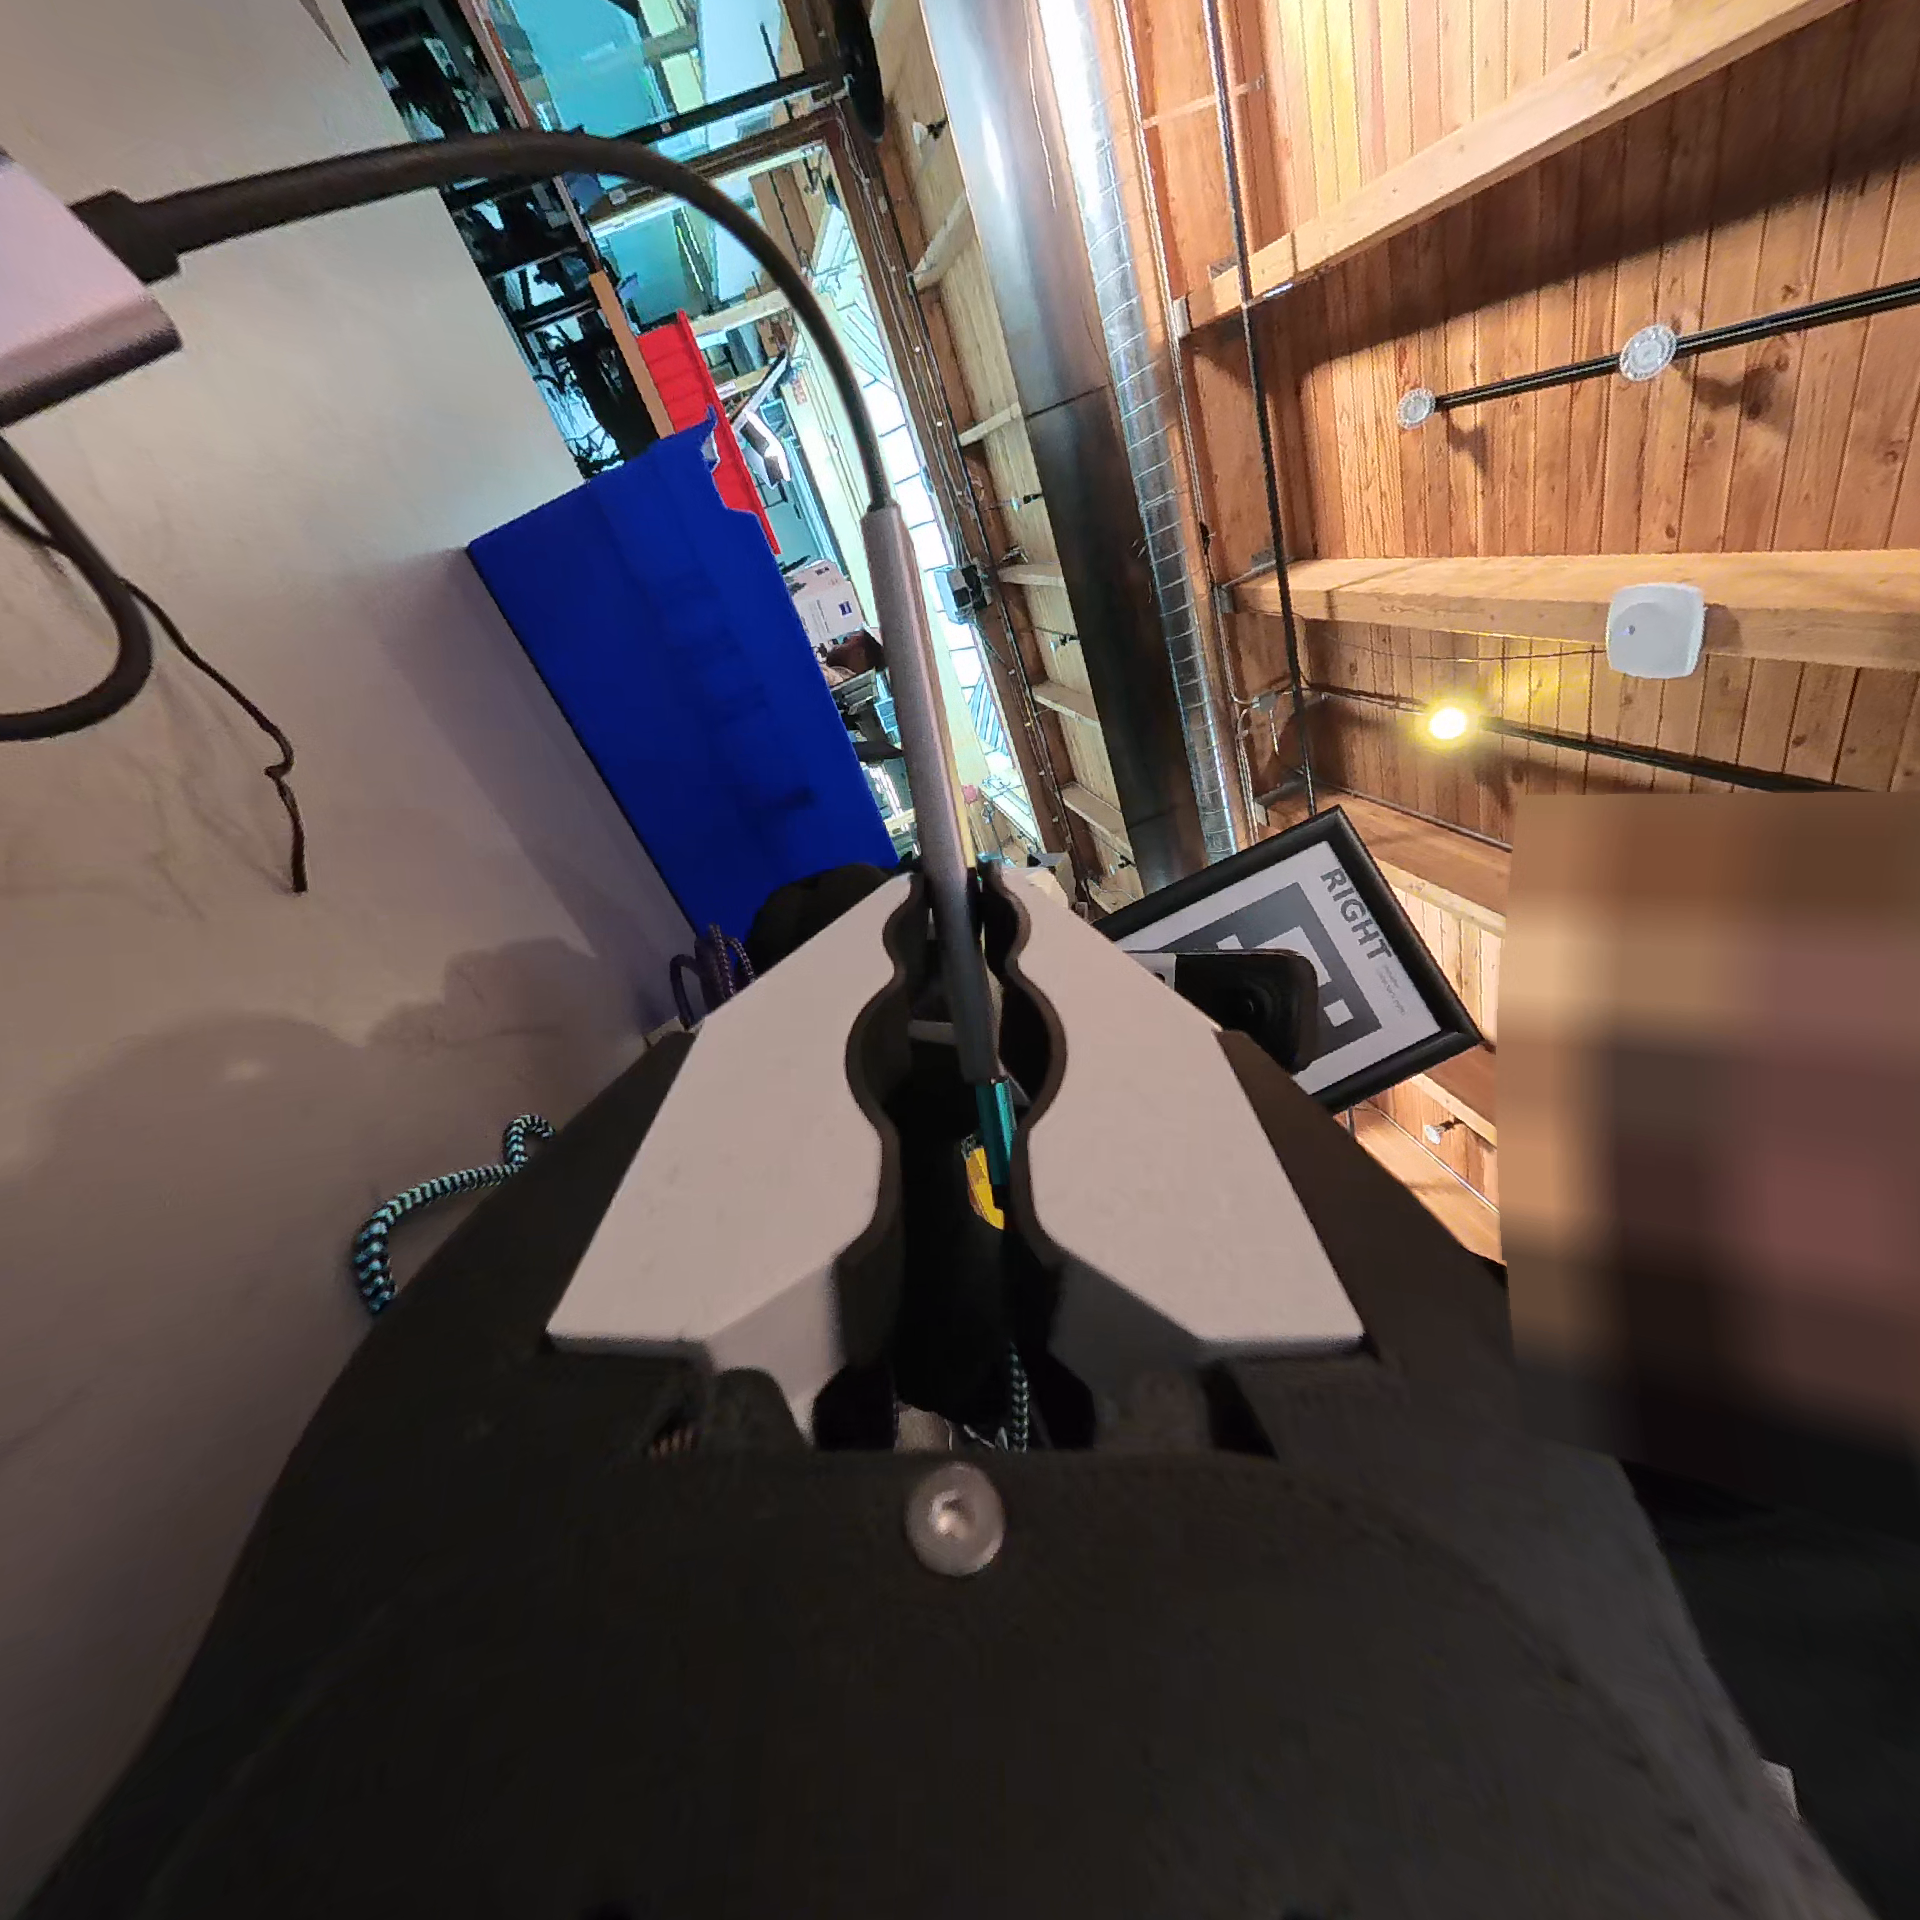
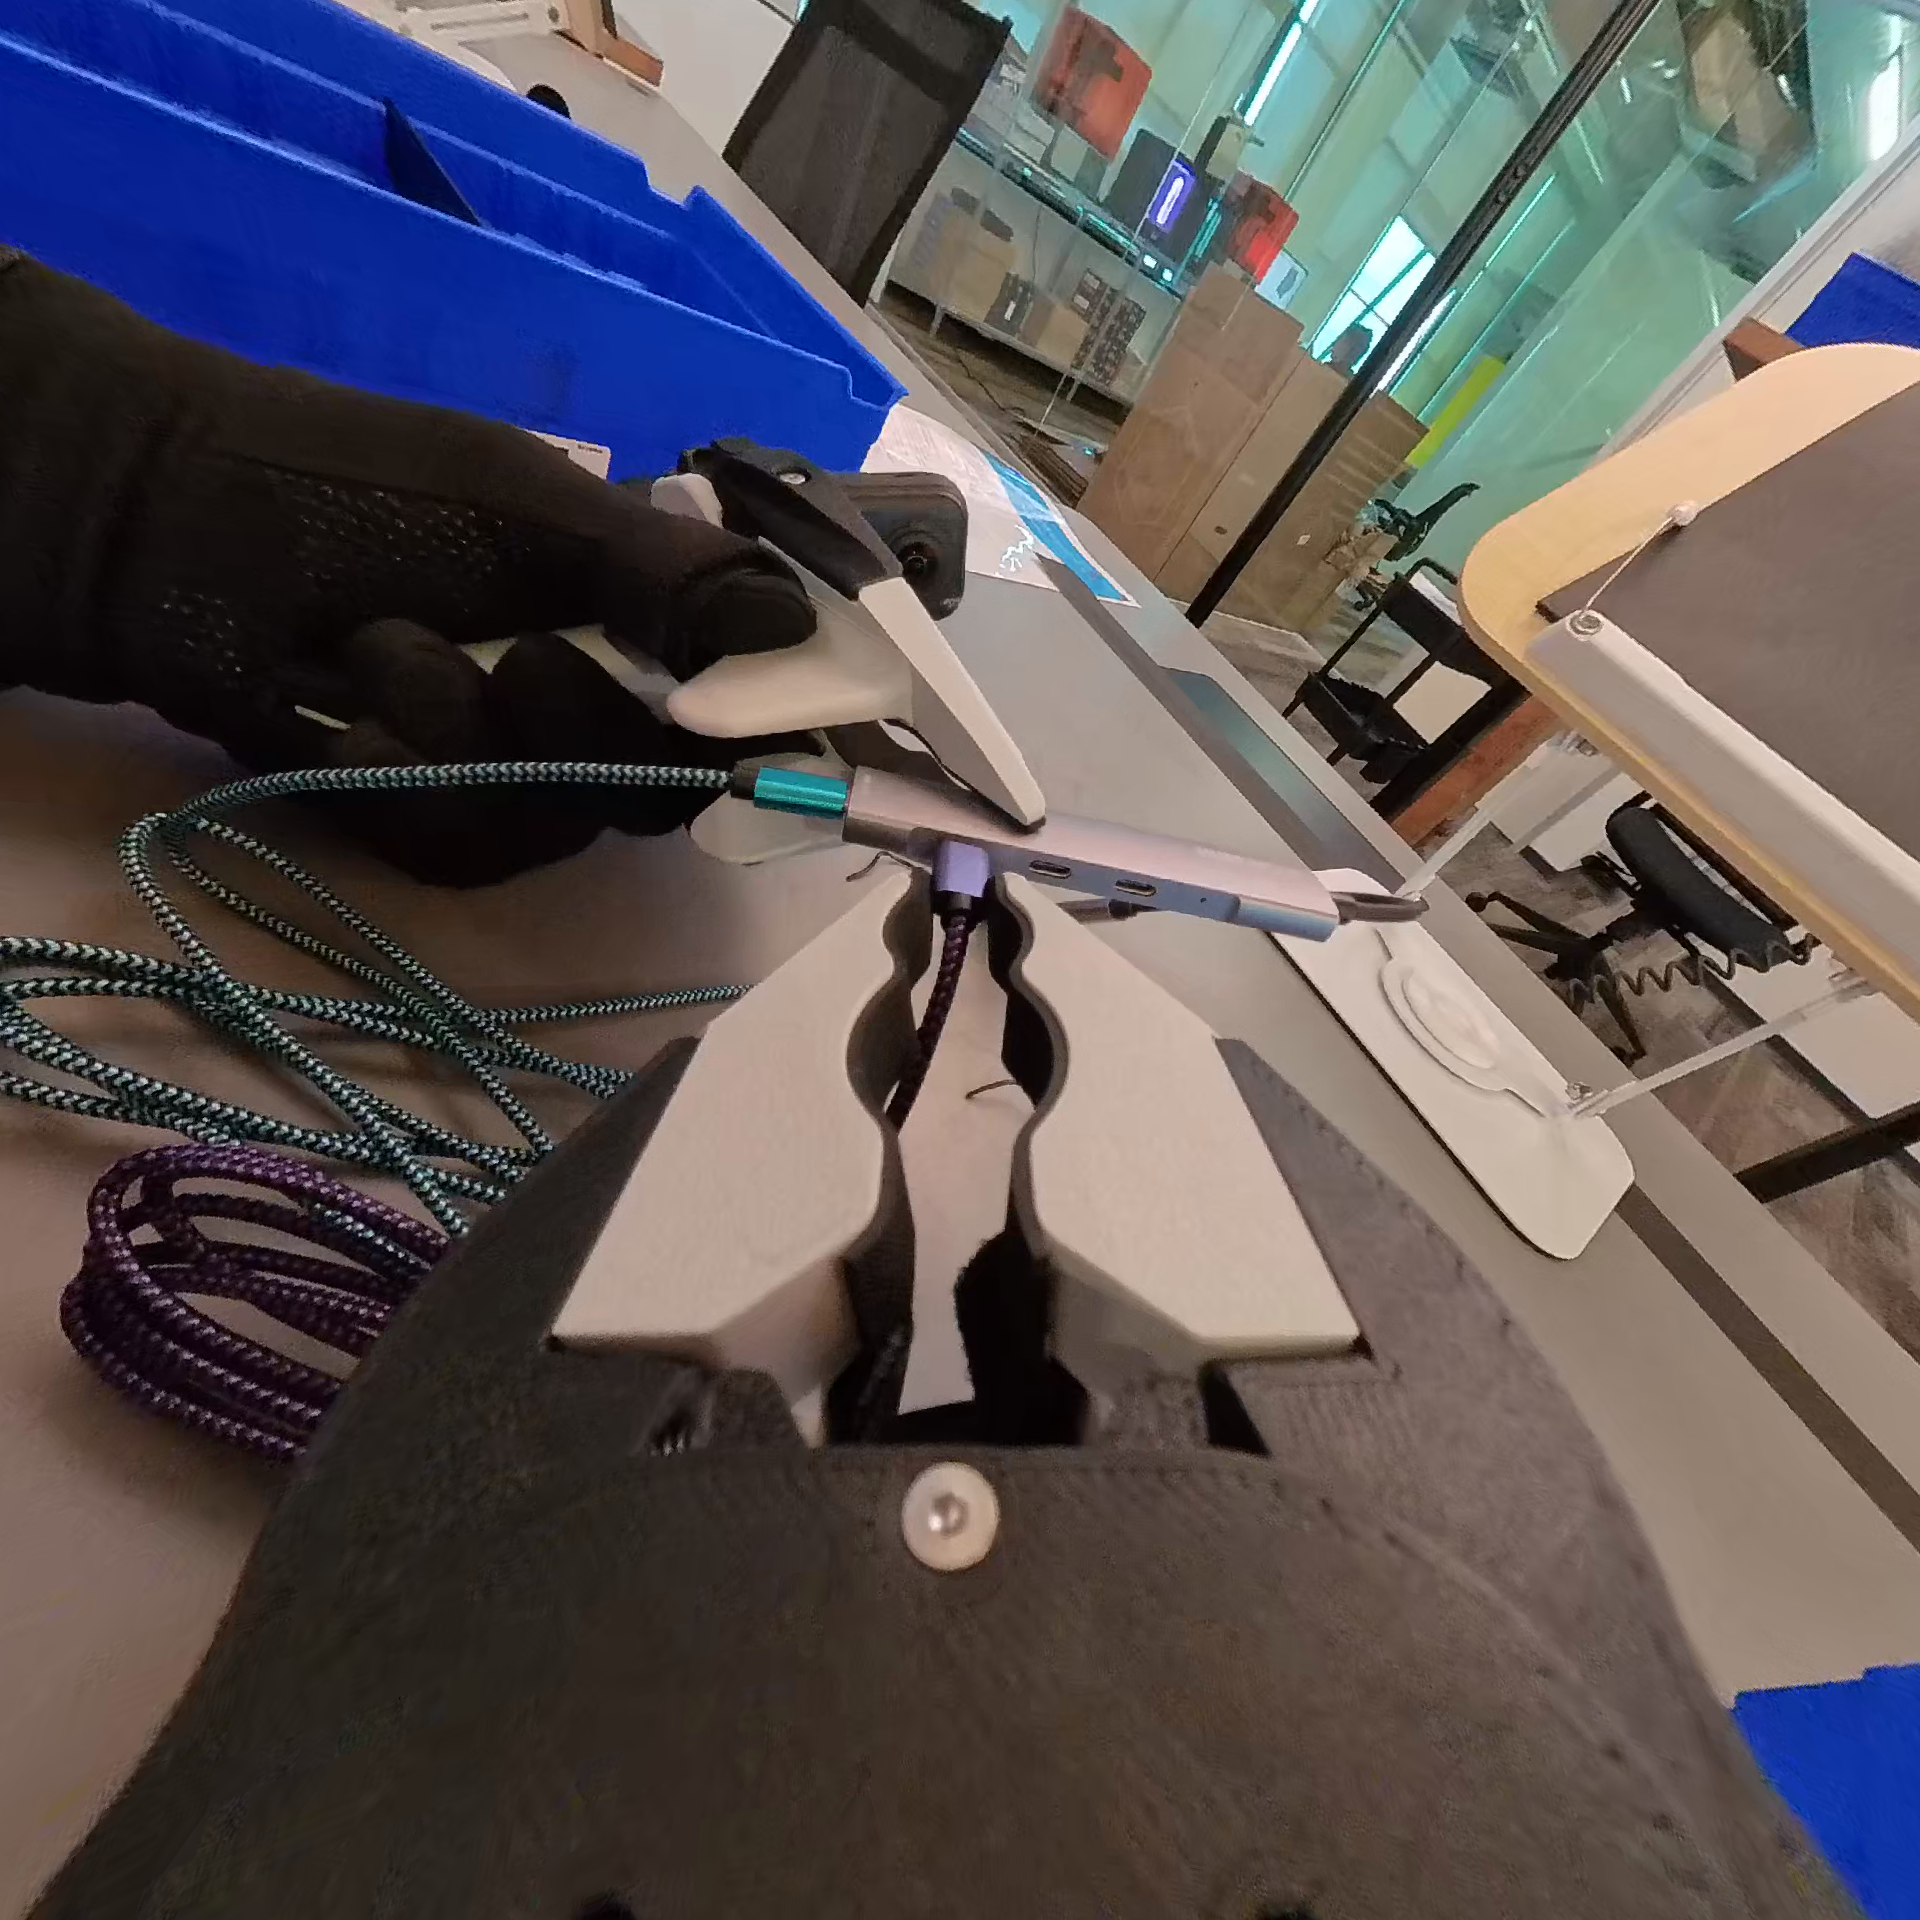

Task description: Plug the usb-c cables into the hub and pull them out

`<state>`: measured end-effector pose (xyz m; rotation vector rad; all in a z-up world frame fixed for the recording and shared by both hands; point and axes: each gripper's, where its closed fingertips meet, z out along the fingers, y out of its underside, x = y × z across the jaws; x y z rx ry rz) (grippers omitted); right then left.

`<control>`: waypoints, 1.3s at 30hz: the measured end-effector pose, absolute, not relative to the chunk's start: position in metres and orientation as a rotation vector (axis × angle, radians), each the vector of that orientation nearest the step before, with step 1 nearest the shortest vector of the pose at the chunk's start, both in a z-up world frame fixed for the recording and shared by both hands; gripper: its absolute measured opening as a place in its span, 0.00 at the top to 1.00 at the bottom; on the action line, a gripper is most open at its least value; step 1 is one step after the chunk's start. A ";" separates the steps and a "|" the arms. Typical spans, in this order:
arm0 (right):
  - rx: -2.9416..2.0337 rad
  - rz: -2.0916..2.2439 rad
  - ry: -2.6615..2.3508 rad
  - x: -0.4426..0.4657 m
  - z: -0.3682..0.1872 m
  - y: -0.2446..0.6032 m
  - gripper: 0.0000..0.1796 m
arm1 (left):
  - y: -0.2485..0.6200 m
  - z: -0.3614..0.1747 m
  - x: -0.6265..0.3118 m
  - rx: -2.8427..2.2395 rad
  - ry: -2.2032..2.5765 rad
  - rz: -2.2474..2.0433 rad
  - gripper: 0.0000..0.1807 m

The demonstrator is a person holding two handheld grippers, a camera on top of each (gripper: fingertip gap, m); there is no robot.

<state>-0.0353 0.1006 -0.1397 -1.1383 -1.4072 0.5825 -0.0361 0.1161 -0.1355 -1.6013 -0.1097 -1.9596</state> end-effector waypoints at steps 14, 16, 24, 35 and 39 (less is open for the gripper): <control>-1.150 0.511 -1.427 -0.041 -0.144 0.101 0.95 | 0.118 -0.139 -0.034 -1.631 -0.155 -1.922 0.95; -1.167 0.513 -1.416 -0.042 -0.144 0.102 0.95 | 0.120 -0.139 -0.035 -1.628 -0.164 -1.917 0.95; -1.249 0.421 -1.350 -0.048 -0.147 0.109 0.95 | 0.125 -0.139 -0.039 -1.618 -0.204 -1.873 0.95; -1.322 0.398 -1.257 -0.057 -0.143 0.110 0.95 | 0.129 -0.135 -0.045 -1.553 -0.250 -1.870 0.94; -1.341 0.383 -1.248 -0.059 -0.142 0.110 0.95 | 0.129 -0.135 -0.045 -1.552 -0.252 -1.847 0.94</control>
